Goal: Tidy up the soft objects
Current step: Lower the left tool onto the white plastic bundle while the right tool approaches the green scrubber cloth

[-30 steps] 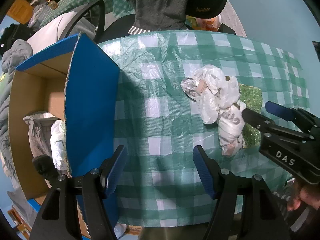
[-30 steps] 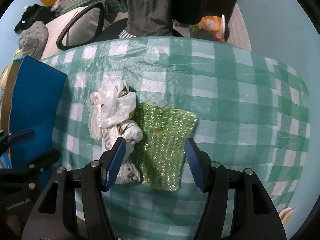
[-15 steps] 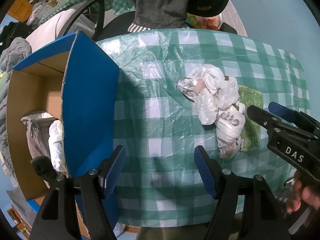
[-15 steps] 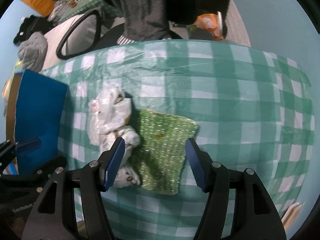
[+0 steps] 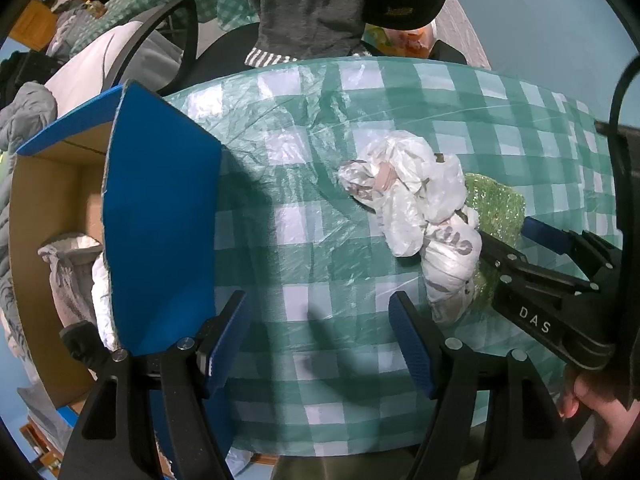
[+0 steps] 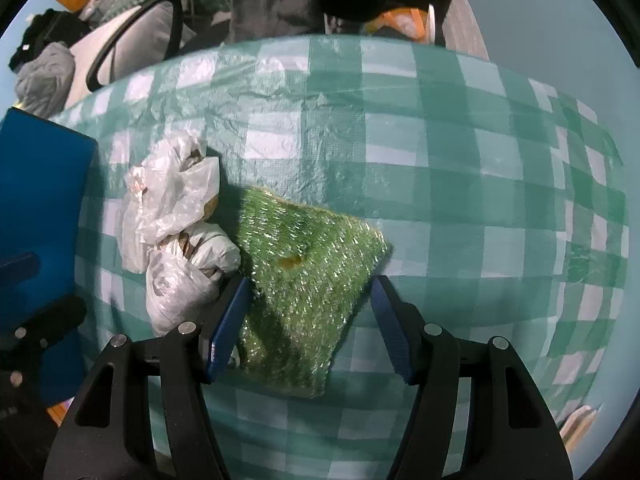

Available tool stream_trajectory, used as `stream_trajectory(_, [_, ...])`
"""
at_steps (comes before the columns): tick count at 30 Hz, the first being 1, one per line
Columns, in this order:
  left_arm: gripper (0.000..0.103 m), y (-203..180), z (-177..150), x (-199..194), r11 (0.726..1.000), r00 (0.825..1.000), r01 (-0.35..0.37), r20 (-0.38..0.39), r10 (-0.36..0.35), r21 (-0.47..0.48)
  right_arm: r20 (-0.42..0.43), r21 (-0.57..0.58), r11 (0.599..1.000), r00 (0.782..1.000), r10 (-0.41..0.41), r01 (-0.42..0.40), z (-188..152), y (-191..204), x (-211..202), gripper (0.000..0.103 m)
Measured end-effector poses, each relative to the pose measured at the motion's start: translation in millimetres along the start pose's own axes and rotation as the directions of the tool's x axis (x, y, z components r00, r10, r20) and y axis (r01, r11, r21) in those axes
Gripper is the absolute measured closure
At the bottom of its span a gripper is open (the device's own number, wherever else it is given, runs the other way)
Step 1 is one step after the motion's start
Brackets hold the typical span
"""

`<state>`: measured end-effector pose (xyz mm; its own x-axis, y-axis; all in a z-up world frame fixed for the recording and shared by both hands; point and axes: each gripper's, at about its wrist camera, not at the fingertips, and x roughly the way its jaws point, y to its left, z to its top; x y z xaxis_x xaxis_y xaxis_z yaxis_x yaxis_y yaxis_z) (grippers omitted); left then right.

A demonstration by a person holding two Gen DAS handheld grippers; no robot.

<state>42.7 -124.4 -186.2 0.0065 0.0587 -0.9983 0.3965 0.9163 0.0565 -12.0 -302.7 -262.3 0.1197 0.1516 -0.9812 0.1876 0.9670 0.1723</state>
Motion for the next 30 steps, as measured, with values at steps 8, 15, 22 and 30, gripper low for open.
stream_trajectory(8, [0.030, -13, 6, 1, 1.000, 1.000, 0.010, -0.005, -0.010, 0.022, 0.008, 0.015, 0.999, 0.999, -0.048, 0.048, -11, -27, -3, 0.040])
stream_trajectory(15, [0.030, -24, 12, -2, 0.999, 0.999, 0.041, -0.006, -0.041, 0.027, 0.020, 0.058, 0.998, 1.000, -0.015, 0.013, -15, -50, -7, 0.040])
stream_trajectory(22, [0.030, -36, 18, 1, 0.994, 0.994, 0.108, -0.026, -0.109, -0.012, 0.055, 0.094, 0.994, 0.997, 0.051, -0.056, -27, -59, -24, 0.040])
stream_trajectory(30, [0.028, -53, 27, 5, 0.984, 0.985, 0.165, -0.044, -0.168, -0.063, 0.069, 0.125, 0.989, 0.995, 0.071, -0.079, -38, -69, -33, 0.040])
